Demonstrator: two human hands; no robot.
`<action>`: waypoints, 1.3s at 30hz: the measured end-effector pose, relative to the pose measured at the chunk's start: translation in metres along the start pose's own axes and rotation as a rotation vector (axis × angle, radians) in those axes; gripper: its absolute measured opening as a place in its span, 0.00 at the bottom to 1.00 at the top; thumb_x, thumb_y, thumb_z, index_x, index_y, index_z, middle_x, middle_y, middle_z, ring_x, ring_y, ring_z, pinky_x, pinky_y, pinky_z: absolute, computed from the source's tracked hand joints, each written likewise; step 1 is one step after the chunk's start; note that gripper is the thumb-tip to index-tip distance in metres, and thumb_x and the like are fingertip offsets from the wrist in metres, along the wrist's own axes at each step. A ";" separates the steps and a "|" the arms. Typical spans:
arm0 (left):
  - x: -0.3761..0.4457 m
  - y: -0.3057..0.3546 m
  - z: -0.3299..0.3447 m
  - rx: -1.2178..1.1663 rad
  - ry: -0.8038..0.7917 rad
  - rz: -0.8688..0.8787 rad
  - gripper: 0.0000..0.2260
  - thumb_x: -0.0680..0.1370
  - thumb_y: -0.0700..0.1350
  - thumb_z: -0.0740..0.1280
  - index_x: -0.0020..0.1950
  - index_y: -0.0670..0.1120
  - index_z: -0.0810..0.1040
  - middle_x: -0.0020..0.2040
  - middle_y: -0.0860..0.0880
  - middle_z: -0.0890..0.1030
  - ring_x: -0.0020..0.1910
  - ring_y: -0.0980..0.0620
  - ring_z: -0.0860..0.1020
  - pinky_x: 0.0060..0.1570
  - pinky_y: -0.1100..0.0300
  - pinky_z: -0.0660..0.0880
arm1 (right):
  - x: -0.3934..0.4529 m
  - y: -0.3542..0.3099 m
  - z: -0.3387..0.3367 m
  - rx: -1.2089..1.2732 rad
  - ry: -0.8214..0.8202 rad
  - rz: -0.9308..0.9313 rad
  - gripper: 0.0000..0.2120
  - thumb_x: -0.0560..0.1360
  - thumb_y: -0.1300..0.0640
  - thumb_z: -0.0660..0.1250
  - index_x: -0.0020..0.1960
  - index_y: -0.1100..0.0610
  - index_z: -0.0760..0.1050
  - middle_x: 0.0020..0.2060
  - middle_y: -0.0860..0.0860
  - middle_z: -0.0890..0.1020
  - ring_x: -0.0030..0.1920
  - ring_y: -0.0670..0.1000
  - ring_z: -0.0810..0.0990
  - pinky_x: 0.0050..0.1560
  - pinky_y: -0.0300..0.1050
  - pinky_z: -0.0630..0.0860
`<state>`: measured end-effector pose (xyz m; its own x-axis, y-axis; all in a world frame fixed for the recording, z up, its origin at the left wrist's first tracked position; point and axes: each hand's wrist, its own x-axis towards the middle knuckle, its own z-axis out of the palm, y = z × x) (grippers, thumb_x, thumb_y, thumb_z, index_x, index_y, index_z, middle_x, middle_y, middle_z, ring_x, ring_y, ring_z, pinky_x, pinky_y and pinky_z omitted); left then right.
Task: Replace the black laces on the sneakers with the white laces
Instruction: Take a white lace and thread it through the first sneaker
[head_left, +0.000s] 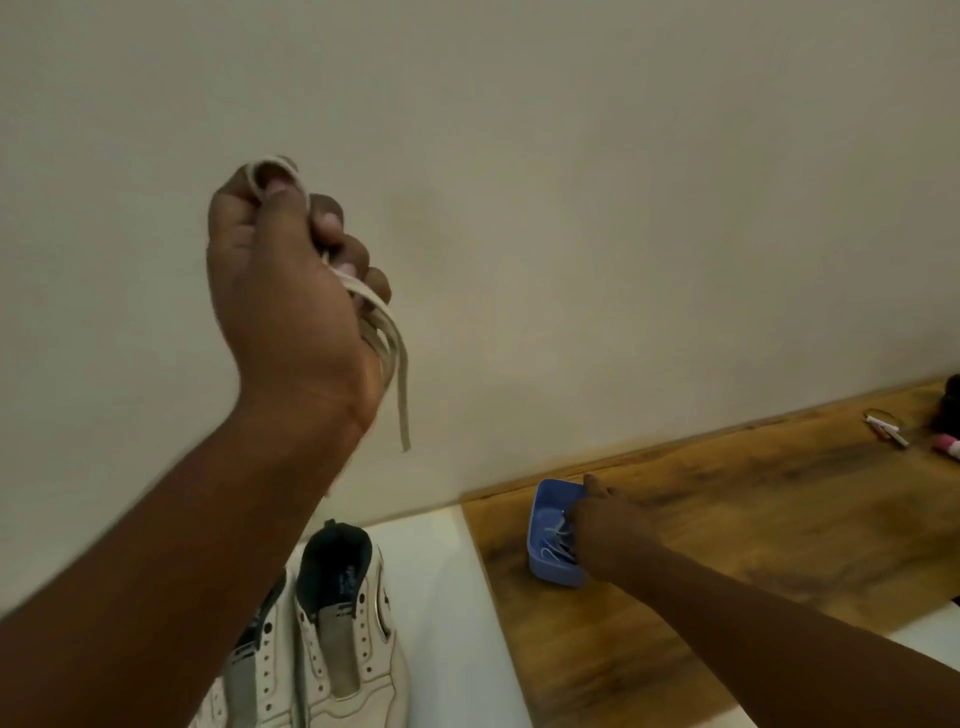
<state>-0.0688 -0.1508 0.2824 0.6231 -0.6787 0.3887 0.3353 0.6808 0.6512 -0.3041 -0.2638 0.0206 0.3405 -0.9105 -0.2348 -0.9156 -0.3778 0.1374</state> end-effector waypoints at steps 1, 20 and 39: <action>0.000 0.005 0.001 0.051 -0.032 -0.003 0.07 0.84 0.41 0.56 0.48 0.49 0.69 0.33 0.52 0.70 0.27 0.55 0.63 0.27 0.62 0.60 | -0.001 0.000 -0.005 0.064 0.045 0.010 0.14 0.81 0.50 0.62 0.65 0.49 0.75 0.80 0.58 0.56 0.73 0.61 0.68 0.64 0.54 0.74; -0.023 0.175 -0.005 0.486 -0.081 -0.104 0.08 0.86 0.47 0.57 0.53 0.47 0.75 0.40 0.51 0.81 0.38 0.54 0.78 0.40 0.59 0.77 | -0.203 -0.165 -0.305 1.147 0.453 -0.662 0.09 0.82 0.56 0.65 0.49 0.53 0.84 0.42 0.49 0.86 0.43 0.49 0.85 0.50 0.49 0.82; 0.005 0.245 -0.105 0.616 0.311 -0.406 0.08 0.83 0.45 0.60 0.49 0.44 0.76 0.45 0.44 0.80 0.41 0.49 0.78 0.38 0.59 0.77 | -0.241 -0.167 -0.428 1.862 0.898 -0.251 0.14 0.86 0.53 0.54 0.48 0.53 0.75 0.37 0.52 0.81 0.34 0.48 0.78 0.37 0.41 0.75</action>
<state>0.0905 0.0411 0.3755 0.7352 -0.6709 -0.0964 0.1842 0.0609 0.9810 -0.1421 -0.0534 0.4658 -0.0762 -0.9060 0.4163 0.2761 -0.4204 -0.8643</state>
